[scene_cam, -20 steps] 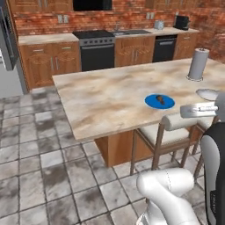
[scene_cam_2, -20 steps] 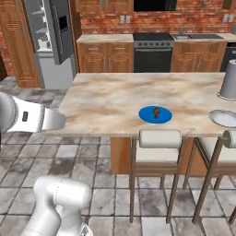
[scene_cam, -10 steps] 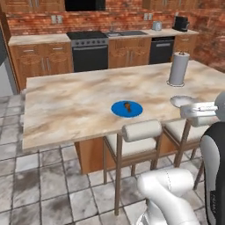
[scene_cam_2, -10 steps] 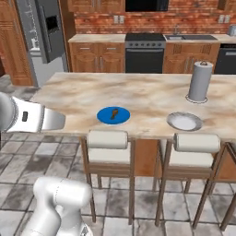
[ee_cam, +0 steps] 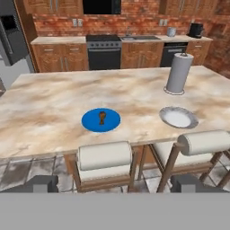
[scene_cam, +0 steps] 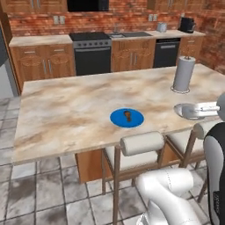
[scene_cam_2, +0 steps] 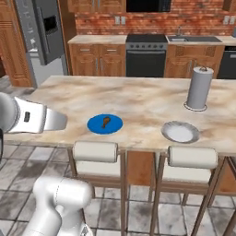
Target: Transport the chicken drumstick and lemon to the fridge. Place the chicken drumstick on the rack containing meat and place the lemon on the rack containing the vegetable, ensuring meats and vegetables are on different racks.
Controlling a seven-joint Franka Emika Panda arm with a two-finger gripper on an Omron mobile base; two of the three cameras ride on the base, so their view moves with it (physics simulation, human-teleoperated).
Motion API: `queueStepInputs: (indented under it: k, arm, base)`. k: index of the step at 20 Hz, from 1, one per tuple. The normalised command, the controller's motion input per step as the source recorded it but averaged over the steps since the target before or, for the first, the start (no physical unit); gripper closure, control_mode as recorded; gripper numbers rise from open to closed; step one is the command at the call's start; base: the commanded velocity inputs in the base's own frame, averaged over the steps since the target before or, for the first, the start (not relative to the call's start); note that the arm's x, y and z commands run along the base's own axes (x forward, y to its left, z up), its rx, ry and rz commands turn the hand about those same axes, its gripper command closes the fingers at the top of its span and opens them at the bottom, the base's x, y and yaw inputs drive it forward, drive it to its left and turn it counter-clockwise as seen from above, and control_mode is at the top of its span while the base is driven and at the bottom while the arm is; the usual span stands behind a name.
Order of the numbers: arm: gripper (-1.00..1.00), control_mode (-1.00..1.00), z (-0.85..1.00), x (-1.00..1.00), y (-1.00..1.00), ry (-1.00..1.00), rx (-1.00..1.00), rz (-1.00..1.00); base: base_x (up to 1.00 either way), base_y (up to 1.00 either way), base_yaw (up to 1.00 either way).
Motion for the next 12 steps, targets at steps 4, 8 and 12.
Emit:
queueStepInputs:
  k: [4,8,12]
  arm:
    - [-1.0,1.0,0.0,0.0,0.0,0.0,0.0,0.0]
    - [-1.0,1.0,0.0,0.0,0.0,0.0,0.0,0.0]
    - [-1.0,1.0,0.0,0.0,0.0,0.0,0.0,0.0]
  base:
    - [0.81,-0.02,0.03]
    - [0.97,-0.24,0.08]
    - [1.0,-0.01,0.1]
